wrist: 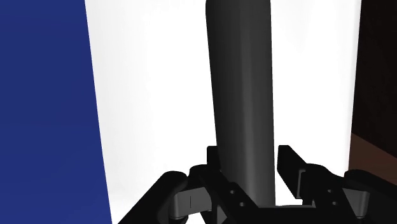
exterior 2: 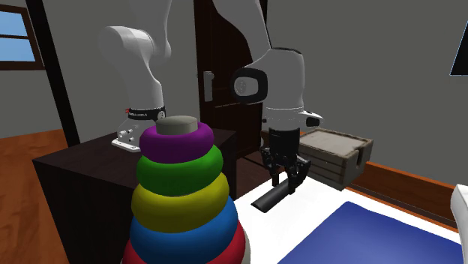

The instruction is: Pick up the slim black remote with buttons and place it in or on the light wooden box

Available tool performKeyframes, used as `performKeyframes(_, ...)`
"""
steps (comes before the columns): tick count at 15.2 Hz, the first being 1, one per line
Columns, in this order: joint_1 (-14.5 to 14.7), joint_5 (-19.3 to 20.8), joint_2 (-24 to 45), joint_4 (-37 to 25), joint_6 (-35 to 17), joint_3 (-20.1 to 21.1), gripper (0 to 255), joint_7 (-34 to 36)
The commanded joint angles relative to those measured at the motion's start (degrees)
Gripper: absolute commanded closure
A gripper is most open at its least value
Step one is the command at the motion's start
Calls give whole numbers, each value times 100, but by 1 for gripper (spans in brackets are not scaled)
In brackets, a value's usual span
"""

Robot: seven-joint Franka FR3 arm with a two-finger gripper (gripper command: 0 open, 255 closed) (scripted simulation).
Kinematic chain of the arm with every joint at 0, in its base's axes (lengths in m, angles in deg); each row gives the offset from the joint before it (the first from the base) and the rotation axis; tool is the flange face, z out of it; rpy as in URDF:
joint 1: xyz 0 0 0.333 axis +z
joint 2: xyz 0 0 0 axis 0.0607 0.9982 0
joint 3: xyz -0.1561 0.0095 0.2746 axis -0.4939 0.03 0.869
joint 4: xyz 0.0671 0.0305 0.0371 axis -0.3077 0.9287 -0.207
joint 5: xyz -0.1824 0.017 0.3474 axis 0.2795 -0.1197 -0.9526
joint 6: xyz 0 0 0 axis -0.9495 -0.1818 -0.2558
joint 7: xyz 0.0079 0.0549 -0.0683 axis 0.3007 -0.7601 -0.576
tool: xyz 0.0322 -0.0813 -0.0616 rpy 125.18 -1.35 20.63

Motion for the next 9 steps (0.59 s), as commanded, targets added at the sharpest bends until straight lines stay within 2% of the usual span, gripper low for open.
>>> performKeyframes(1, -2, 1, 26, -27, -28, -5, 255, 2)
performKeyframes(3, -9, -3, 33, -21, -40, 0, 255, -4)
performKeyframes(9, 182, 163, -480, 119, 340, -230, 255, 123)
